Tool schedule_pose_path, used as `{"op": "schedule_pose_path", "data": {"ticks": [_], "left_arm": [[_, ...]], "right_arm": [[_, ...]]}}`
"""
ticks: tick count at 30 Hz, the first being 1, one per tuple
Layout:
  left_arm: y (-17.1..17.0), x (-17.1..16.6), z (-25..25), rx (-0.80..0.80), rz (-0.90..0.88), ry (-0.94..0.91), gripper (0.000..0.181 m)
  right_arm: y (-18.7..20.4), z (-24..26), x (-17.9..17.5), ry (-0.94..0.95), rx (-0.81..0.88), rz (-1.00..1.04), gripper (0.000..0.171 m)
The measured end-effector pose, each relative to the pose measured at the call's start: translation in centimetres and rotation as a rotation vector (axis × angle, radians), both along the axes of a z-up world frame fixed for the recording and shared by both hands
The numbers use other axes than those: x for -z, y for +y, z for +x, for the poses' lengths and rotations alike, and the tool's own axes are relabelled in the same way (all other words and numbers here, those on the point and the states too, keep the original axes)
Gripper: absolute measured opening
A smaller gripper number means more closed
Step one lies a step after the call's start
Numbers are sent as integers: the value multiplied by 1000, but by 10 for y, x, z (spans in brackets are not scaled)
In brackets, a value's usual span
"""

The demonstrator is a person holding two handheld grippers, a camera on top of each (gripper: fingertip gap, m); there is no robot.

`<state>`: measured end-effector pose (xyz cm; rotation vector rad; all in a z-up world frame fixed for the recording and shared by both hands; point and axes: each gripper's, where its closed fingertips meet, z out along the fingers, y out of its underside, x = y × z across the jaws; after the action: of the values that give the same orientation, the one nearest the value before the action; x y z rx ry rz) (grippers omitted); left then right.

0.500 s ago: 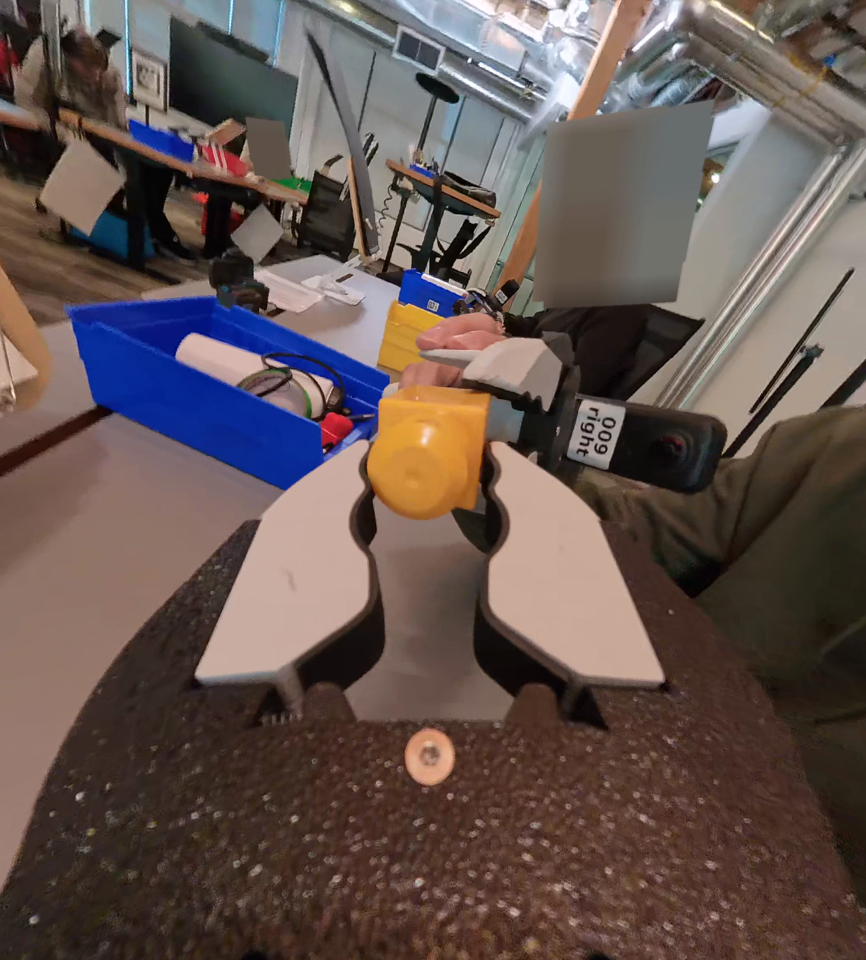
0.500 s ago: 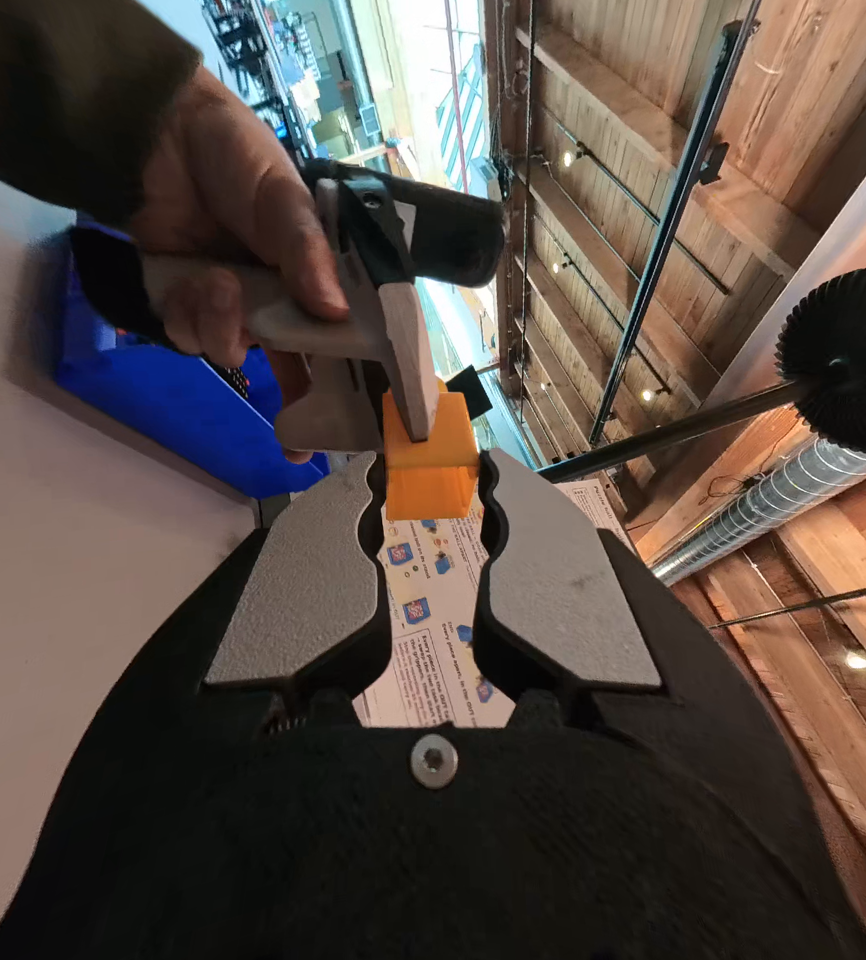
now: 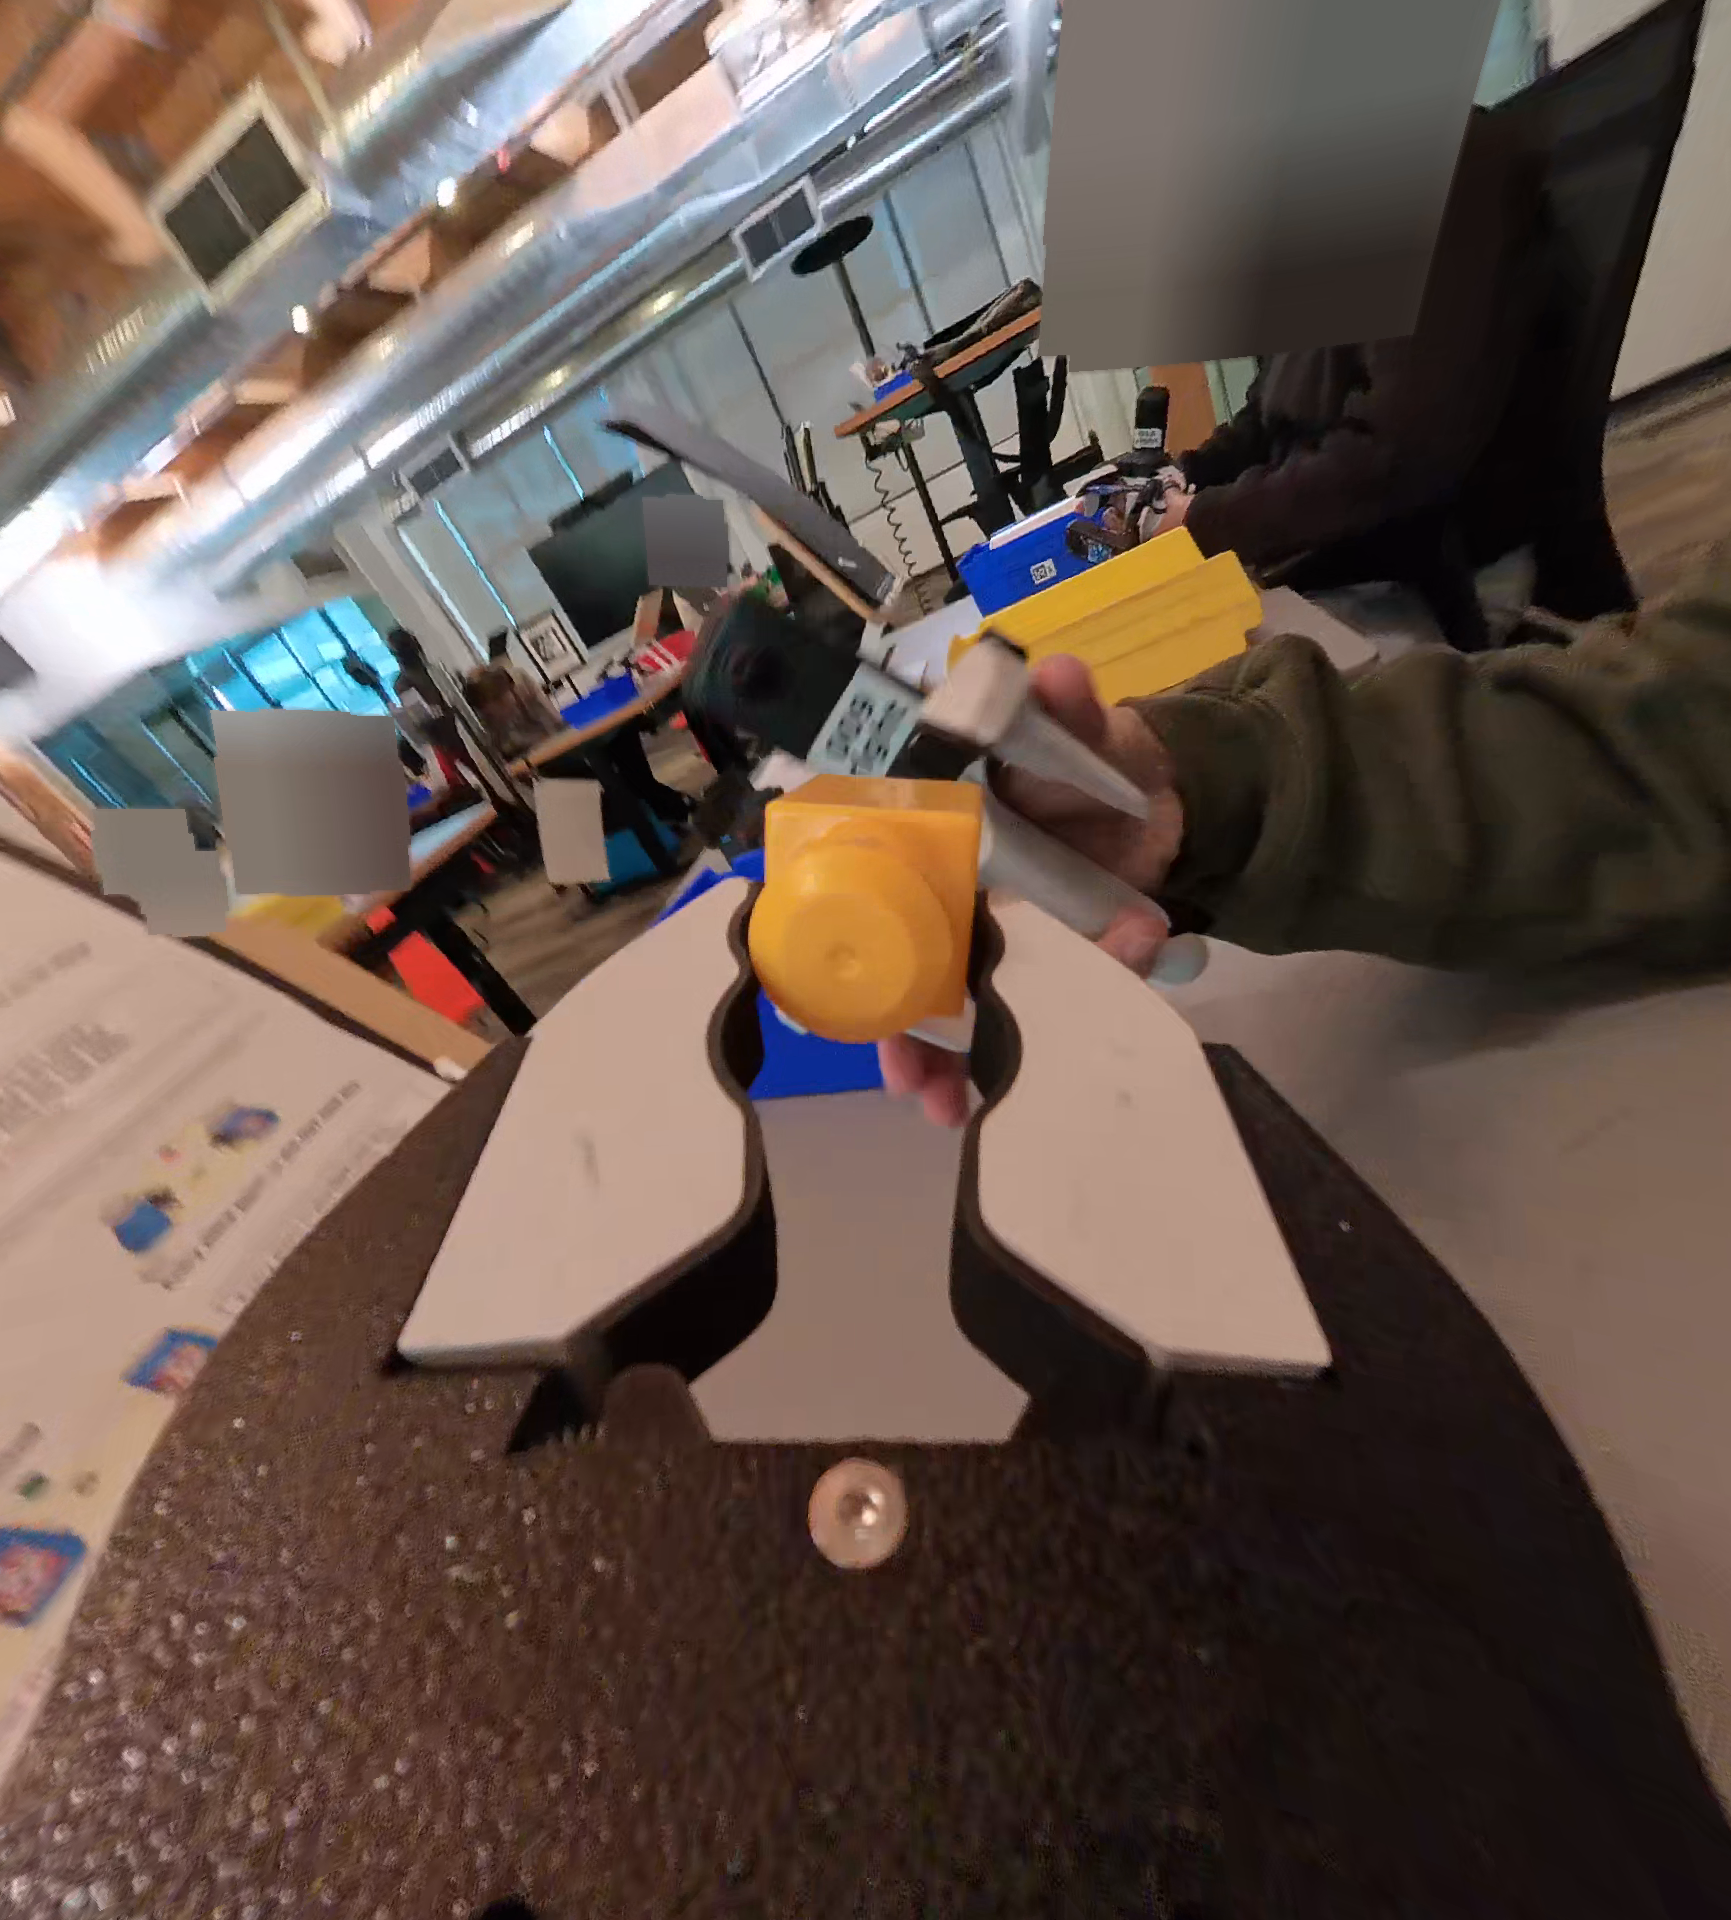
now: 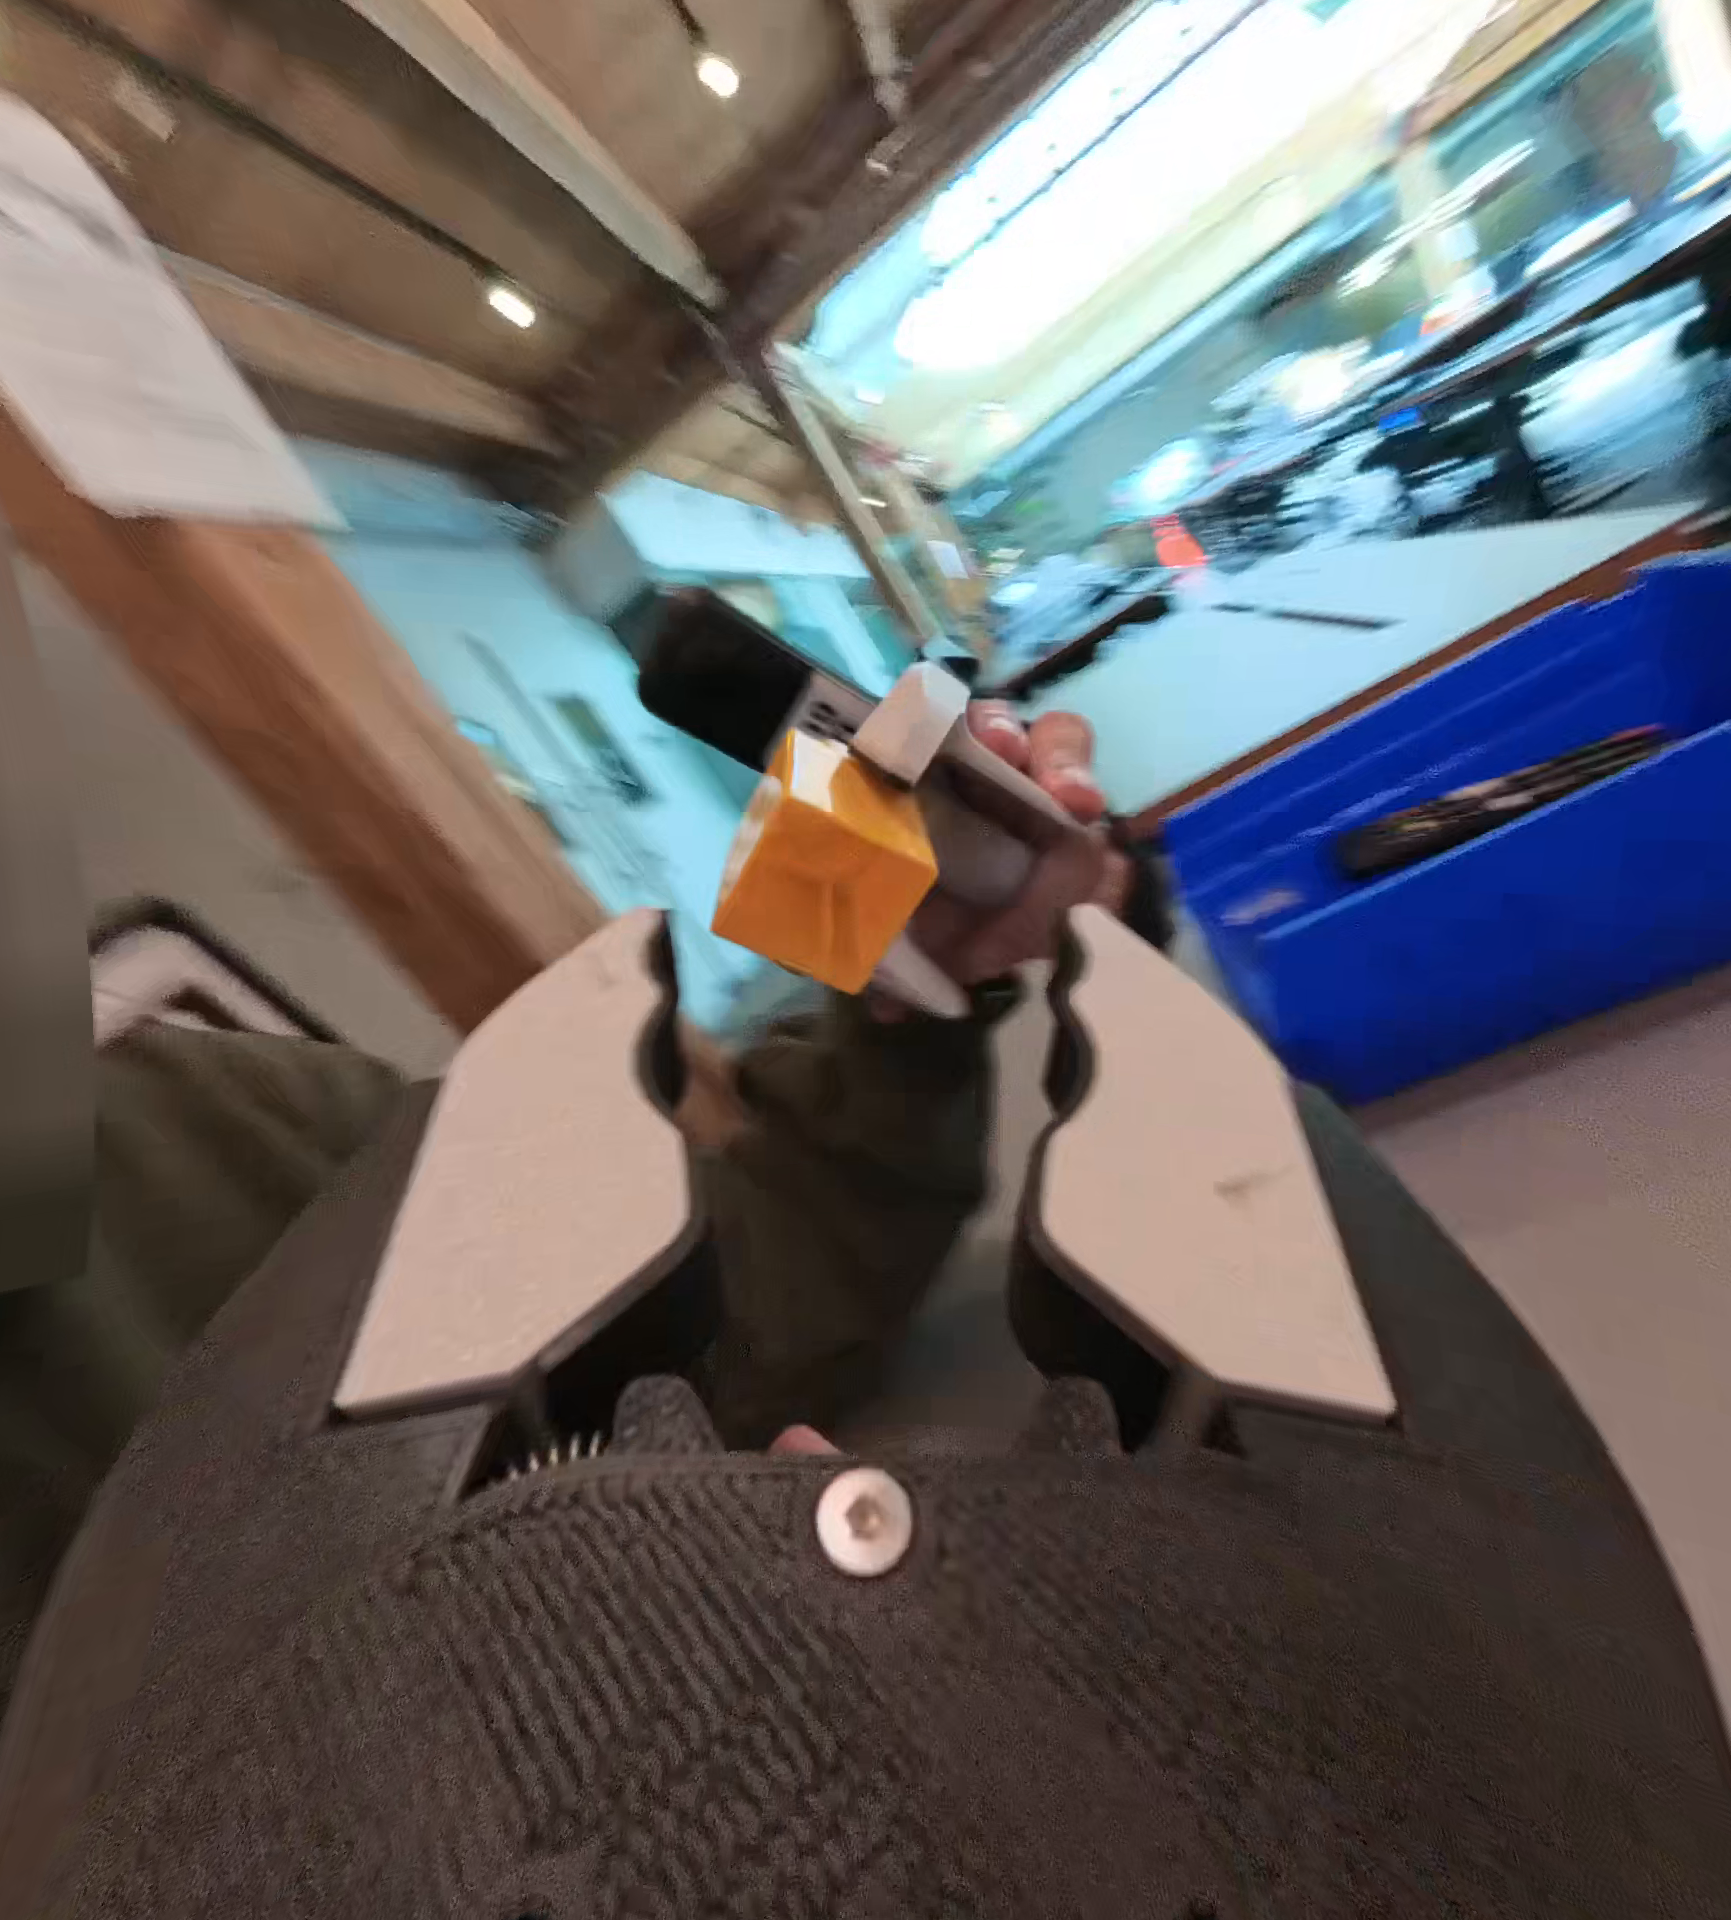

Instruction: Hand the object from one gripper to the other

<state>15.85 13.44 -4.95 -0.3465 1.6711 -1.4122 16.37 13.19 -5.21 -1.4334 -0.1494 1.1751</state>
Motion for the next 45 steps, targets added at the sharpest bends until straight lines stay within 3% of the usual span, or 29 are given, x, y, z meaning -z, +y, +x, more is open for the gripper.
{"op": "schedule_pose_path", "data": {"ticks": [1, 3, 5, 7, 12, 19, 23, 27, 29, 32, 37, 39, 42, 45], "left_arm": [[-2, -2, 0, -6, 26, -34, 36], [-5, -2, 1, -18, 61, -65, 36], [-9, 2, 2, -11, 99, -74, 36], [-10, 4, 5, -18, 118, -71, 36], [-4, 16, 18, -114, 162, -3, 38], [17, 28, 44, -319, 46, 179, 68], [25, 36, 50, -370, -9, 271, 67], [42, 51, 54, -461, 3, 353, 63], [47, 52, 55, -485, -27, 373, 62], [51, 47, 56, -485, -106, 373, 56], [56, 48, 55, -497, -138, 386, 54], [57, 50, 56, -502, -149, 399, 54], [58, 52, 59, -506, -209, 438, 54], [68, 48, 57, -556, -259, 440, 55]], "right_arm": [[-1, 0, -4, 85, -45, -7, 56], [-1, -3, -7, 157, -86, -19, 59], [-3, -12, -7, 161, -131, -39, 57], [-5, -19, -7, 153, -159, -36, 43], [2, -9, -3, 71, -65, -7, 38], [18, 53, 4, -264, 435, 30, 37], [3, 119, 12, -722, 843, -31, 37], [-51, 205, 13, -1105, 1221, -218, 38], [-77, 238, 24, -1223, 1297, -337, 38], [-95, 269, 55, -1341, 1270, -473, 38], [-97, 295, 116, -1293, 1187, -661, 38], [-100, 297, 133, -1236, 1158, -755, 40], [-101, 294, 126, -1185, 1194, -766, 75], [-94, 283, 103, -1070, 1229, -660, 96]]}}
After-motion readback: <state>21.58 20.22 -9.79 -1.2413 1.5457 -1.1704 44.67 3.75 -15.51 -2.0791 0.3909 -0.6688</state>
